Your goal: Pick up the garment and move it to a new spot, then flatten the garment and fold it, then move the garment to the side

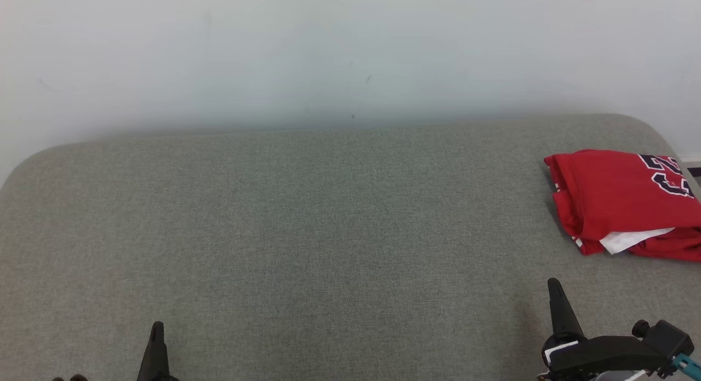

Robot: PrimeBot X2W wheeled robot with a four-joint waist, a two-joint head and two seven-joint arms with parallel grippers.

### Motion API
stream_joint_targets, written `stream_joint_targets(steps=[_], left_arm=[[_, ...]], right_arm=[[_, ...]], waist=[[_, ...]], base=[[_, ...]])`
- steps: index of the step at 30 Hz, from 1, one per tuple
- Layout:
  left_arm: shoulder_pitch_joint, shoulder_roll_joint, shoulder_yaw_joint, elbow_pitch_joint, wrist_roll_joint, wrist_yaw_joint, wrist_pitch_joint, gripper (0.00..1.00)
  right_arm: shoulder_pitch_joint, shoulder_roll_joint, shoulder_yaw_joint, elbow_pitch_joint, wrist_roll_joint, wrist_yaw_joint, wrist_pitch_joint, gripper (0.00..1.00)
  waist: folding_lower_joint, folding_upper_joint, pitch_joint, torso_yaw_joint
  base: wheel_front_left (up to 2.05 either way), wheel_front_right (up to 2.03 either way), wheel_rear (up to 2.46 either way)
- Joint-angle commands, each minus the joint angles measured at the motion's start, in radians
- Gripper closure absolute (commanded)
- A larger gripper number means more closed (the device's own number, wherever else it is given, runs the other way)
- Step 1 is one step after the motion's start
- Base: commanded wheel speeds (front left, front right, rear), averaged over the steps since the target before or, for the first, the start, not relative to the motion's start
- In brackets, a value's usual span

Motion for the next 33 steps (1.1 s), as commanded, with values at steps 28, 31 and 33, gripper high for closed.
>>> stream_joint_targets(steps=[28,31,33], left_arm=[[-0.066,0.002,0.024,0.009,-0.300,-0.024,0.079,1.00],[-0.070,0.002,0.026,0.011,-0.324,-0.026,0.086,1.00],[-0.073,0.002,0.027,0.012,-0.342,-0.026,0.091,1.00]], right_arm=[[-0.039,-0.001,-0.002,-0.008,0.327,0.001,0.064,1.00],[-0.041,0.000,-0.002,-0.008,0.357,0.001,0.071,1.00],[-0.042,0.000,-0.003,-0.008,0.377,0.001,0.073,1.00]], waist=[[-0.0001,-0.0001,0.001,0.004],[-0.0001,-0.0001,0.001,0.005],[-0.0001,-0.0001,0.001,0.005]], base=[[0.00,0.00,0.00],[0.00,0.00,0.00],[0.00,0.00,0.00]])
